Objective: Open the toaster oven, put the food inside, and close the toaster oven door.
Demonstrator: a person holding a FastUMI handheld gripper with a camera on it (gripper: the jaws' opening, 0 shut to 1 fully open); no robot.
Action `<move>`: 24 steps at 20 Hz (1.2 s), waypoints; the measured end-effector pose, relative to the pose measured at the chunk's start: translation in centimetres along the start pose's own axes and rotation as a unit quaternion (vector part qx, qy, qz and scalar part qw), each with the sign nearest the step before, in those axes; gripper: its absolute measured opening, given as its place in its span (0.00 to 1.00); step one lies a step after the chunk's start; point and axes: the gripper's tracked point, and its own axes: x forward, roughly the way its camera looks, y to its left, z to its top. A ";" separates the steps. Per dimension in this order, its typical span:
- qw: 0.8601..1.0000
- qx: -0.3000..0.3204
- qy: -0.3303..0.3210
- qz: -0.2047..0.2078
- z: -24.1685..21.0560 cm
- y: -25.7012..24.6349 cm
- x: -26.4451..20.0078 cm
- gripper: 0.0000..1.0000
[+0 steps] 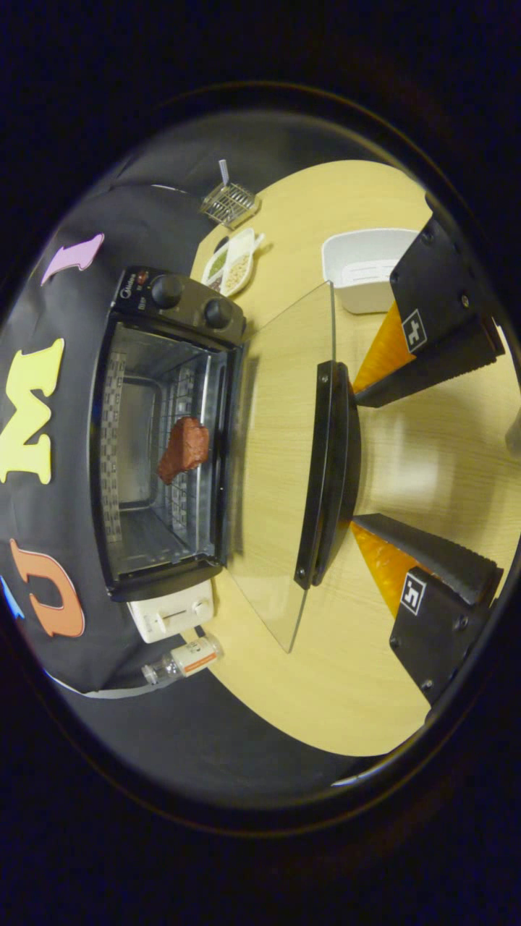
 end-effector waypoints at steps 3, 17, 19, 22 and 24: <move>1.000 -0.009 -0.023 -0.004 3.3 -0.1 -1.0 0.95; 0.996 0.007 -0.090 -0.003 13.4 -0.2 -2.4 0.95; 0.996 0.011 -0.089 -0.004 12.4 -0.4 -3.0 0.95; 0.995 0.012 -0.097 -0.010 13.4 -1.2 -4.1 0.95; 0.995 0.014 -0.102 -0.013 13.4 -2.0 -5.1 0.95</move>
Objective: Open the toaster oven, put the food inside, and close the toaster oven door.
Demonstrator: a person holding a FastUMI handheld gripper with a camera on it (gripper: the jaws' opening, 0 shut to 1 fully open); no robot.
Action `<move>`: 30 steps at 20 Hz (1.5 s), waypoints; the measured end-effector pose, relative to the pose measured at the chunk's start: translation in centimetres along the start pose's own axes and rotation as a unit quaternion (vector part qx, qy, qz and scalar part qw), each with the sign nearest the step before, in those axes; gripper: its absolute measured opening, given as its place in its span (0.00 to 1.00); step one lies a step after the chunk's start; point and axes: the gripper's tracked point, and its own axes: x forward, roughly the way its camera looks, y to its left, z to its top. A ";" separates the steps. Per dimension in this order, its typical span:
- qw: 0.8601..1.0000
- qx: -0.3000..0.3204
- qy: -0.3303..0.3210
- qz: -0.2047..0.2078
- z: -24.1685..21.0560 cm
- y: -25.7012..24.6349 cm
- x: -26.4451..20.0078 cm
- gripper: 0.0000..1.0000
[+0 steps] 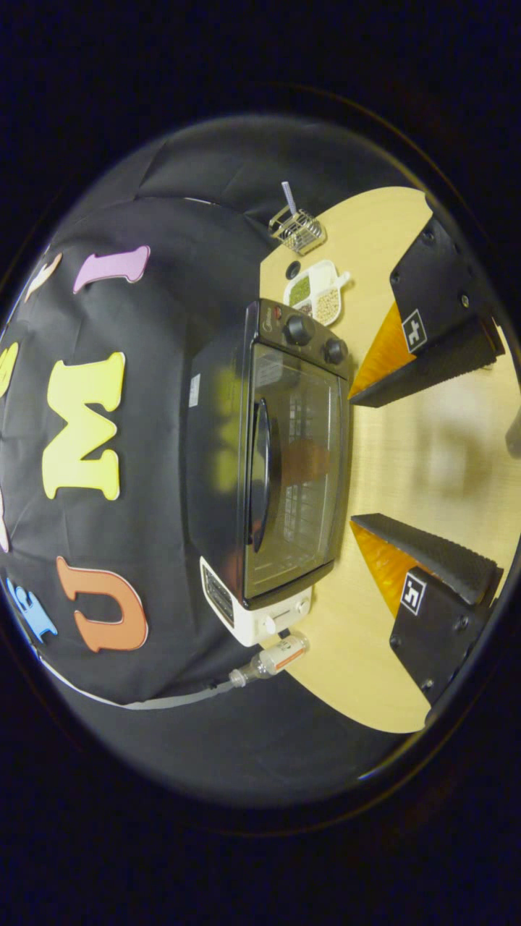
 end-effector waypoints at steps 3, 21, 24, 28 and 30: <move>1.000 -0.001 -0.016 -0.008 0.5 -1.9 -2.7 0.95; 0.958 -0.006 -0.285 -0.041 14.6 -22.9 -33.1 0.99; 0.951 -0.011 -0.306 -0.041 14.1 -24.9 -35.3 1.00; 0.953 0.006 -0.301 -0.028 12.5 -26.4 -35.4 1.00; 0.956 0.007 -0.294 -0.025 11.9 -26.8 -35.2 1.00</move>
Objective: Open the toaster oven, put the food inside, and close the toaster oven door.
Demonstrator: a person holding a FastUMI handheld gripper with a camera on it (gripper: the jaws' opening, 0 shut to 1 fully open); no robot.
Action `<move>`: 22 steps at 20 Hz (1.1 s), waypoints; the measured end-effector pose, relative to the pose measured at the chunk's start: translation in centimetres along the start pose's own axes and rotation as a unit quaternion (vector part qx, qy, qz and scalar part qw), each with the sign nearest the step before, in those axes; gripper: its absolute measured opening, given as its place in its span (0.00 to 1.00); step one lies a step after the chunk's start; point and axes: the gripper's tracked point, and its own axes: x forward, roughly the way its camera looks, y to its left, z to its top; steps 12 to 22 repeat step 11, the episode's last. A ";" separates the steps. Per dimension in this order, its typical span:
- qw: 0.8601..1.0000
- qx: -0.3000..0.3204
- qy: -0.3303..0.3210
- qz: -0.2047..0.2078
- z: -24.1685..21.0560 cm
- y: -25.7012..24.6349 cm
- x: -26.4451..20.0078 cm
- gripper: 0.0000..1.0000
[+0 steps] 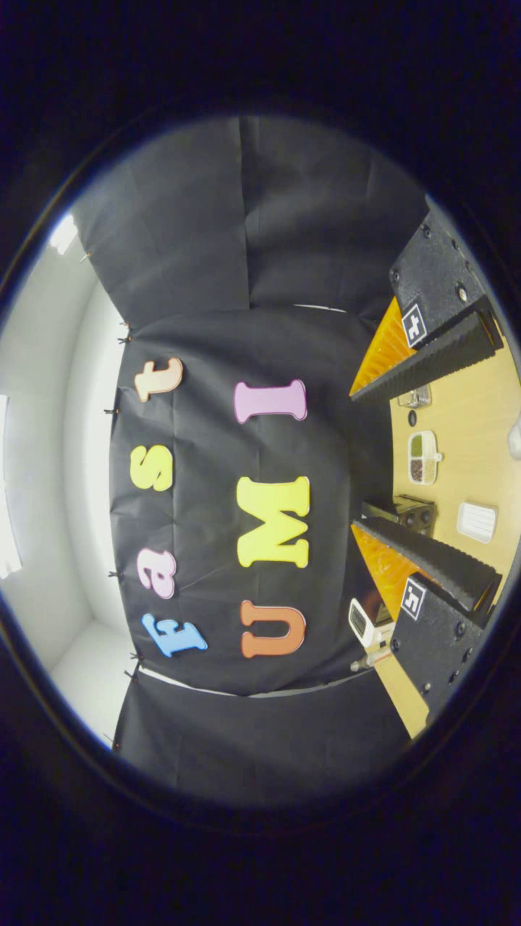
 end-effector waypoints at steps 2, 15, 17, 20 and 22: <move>1.000 0.006 0.004 0.001 -0.5 -0.2 0.1 1.00; 1.000 -0.002 0.004 0.006 -0.4 0.1 0.4 1.00; 1.000 -0.002 0.004 0.006 -0.4 0.1 0.4 1.00; 1.000 -0.002 0.004 0.006 -0.4 0.1 0.4 1.00; 1.000 -0.002 0.004 0.006 -0.4 0.1 0.4 1.00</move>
